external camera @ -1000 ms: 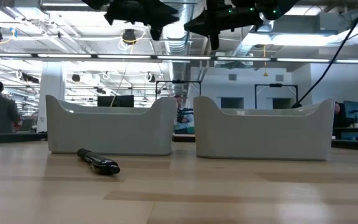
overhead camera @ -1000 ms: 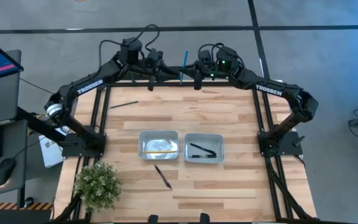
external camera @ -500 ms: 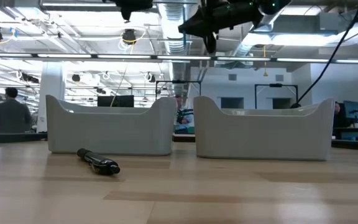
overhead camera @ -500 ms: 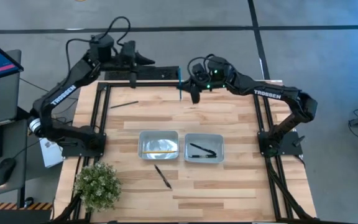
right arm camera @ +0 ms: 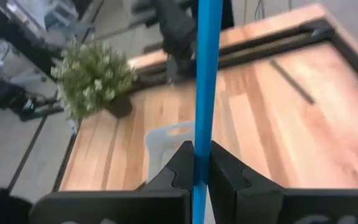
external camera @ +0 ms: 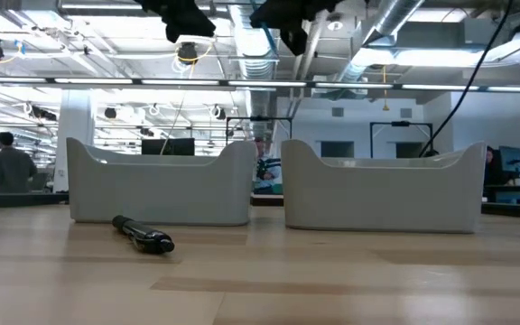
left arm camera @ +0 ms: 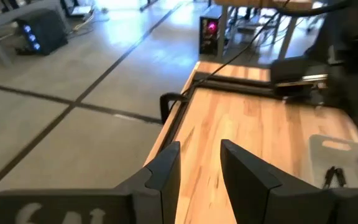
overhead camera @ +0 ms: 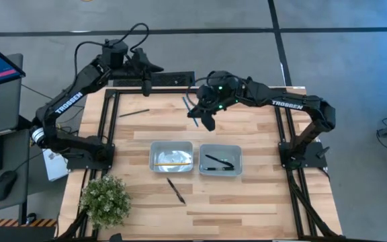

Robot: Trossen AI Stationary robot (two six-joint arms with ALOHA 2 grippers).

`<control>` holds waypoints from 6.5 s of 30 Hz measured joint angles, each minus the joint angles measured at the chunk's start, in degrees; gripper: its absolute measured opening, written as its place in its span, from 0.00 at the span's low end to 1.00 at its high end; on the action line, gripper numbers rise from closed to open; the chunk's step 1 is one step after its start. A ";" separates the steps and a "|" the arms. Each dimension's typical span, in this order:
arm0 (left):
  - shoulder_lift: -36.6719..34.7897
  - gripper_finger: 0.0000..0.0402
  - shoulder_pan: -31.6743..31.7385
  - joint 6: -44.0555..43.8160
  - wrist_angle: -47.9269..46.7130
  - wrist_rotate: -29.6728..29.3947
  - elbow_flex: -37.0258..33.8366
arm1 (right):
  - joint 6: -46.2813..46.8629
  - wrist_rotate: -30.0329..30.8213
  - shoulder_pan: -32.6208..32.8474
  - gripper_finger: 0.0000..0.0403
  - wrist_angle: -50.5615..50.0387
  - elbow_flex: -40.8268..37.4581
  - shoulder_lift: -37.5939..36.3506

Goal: Sort pens & pencils
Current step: Put the blue pencil into the left gray bin, then put the green pencil into the left gray bin

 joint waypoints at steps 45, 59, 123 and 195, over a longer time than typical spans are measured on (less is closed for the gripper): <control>-0.03 0.26 0.97 0.05 -16.47 -21.46 0.00 | 2.81 -6.36 11.03 0.15 -17.35 24.27 42.55; -0.03 0.26 0.97 1.75 -17.23 -21.77 0.00 | 2.40 -6.35 10.15 0.17 -16.30 24.42 41.70; 20.15 0.26 2.06 8.85 -31.81 -42.28 -0.07 | -17.29 -16.42 -32.34 0.58 -10.84 14.73 13.52; 36.62 0.46 4.31 3.91 -48.33 -32.37 -0.04 | 6.88 -9.07 -35.16 0.58 37.25 -31.88 -17.15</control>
